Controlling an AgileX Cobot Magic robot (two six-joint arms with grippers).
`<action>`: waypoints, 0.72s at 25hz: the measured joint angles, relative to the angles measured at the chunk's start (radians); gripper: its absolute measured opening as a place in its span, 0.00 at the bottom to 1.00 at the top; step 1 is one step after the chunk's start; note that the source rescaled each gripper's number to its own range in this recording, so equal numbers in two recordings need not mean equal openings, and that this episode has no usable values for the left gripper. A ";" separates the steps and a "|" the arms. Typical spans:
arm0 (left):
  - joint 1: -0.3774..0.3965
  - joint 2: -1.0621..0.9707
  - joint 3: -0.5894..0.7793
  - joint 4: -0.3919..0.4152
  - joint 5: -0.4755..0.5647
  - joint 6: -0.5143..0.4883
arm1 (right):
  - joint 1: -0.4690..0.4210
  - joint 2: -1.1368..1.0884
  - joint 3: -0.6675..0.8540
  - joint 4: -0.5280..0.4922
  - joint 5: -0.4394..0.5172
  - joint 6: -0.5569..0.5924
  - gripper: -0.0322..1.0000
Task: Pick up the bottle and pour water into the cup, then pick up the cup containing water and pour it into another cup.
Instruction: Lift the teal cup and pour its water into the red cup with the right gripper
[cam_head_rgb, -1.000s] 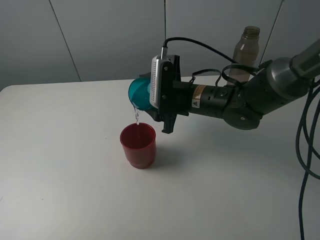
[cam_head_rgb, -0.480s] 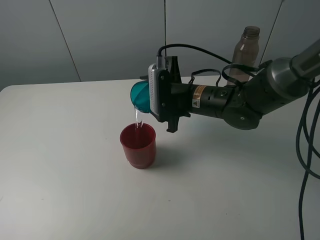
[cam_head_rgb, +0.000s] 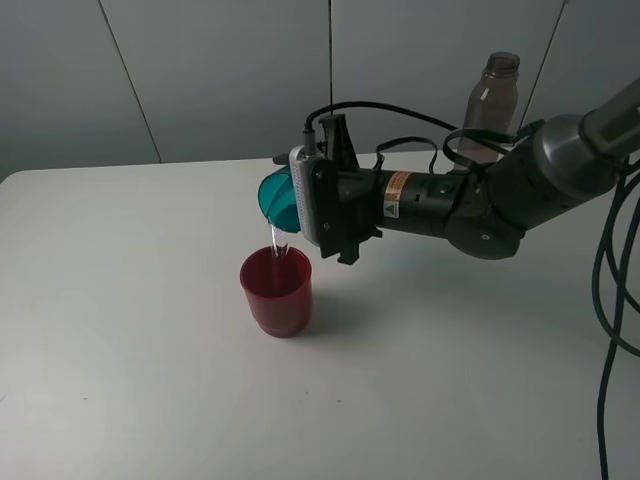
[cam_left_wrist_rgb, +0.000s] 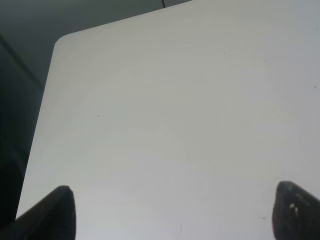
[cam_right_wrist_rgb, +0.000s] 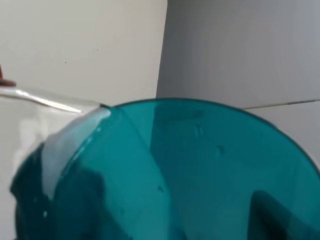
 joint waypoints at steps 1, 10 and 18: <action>0.000 0.000 0.000 0.000 0.000 0.000 | 0.000 0.000 0.000 0.000 0.000 -0.011 0.06; 0.000 0.000 0.000 0.000 0.000 0.000 | 0.002 -0.008 0.000 -0.023 -0.058 -0.084 0.06; 0.000 0.000 0.000 0.000 0.000 0.000 | 0.004 -0.008 0.000 -0.049 -0.105 -0.162 0.06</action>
